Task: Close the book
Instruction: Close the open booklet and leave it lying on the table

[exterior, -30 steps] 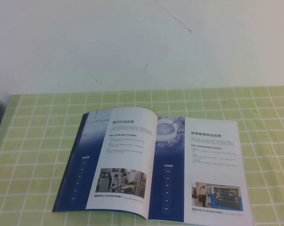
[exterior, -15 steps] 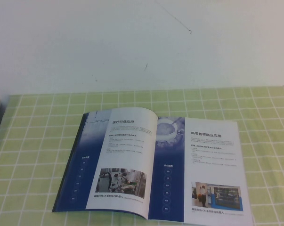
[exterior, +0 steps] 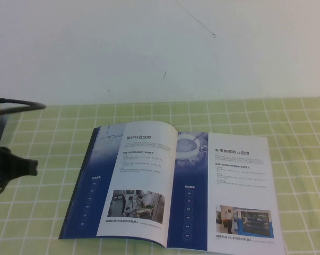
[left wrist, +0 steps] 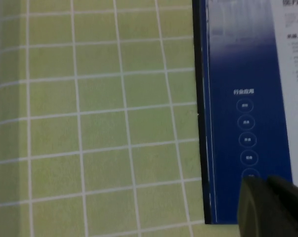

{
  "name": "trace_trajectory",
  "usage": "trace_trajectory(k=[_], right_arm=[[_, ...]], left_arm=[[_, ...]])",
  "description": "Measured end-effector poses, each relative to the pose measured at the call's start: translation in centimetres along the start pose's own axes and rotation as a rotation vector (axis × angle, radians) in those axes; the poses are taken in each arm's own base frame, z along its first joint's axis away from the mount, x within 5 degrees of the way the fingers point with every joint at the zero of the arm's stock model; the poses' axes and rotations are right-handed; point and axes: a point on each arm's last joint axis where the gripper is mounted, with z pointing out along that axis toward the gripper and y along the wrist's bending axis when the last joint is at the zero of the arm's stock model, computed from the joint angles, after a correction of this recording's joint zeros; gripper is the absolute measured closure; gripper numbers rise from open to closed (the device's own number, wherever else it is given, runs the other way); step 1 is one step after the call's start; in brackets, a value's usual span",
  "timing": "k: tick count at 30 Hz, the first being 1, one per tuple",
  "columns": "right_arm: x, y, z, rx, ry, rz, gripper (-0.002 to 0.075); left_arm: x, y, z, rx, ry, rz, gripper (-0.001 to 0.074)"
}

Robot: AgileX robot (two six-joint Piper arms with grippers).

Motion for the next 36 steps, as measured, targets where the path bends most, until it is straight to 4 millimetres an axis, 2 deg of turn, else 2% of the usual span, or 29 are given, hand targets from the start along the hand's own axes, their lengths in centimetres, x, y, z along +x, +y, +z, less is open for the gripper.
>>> trace_trajectory(k=[3,9,13,16,19,27,32,36], right_arm=[[-0.6,0.1,3.9,-0.06,0.083,-0.029,0.0729],[-0.2,2.1,11.3,-0.153,0.239,-0.099,0.0729],[0.7,2.2,14.6,-0.165,0.308,-0.091,0.0729],[1.7,2.1,16.1,-0.173,0.357,-0.081,0.0729],[1.9,2.0,16.7,-0.176,0.372,-0.076,0.0729],[1.9,2.0,16.8,-0.179,0.374,-0.078,0.0729],[1.9,2.0,16.8,-0.179,0.374,-0.078,0.0729],[1.9,2.0,16.8,-0.179,0.374,-0.078,0.0729]], left_arm=[[-1.7,0.0,2.9,0.01,0.101,0.054,0.0738],[-3.7,-1.9,8.2,0.015,0.215,0.185,0.0738],[-4.2,-2.7,11.2,-0.001,0.271,0.209,0.0738],[-4.3,-2.7,13.4,-0.012,0.307,0.219,0.0738],[-4.3,-2.4,15.7,-0.025,0.343,0.232,0.0738],[-4.1,-1.7,21.6,-0.064,0.428,0.232,0.0738],[-4.5,-1.5,22.7,-0.103,0.426,0.209,0.0738],[-4.2,-2.9,22.8,-0.103,0.444,0.252,0.0738]])
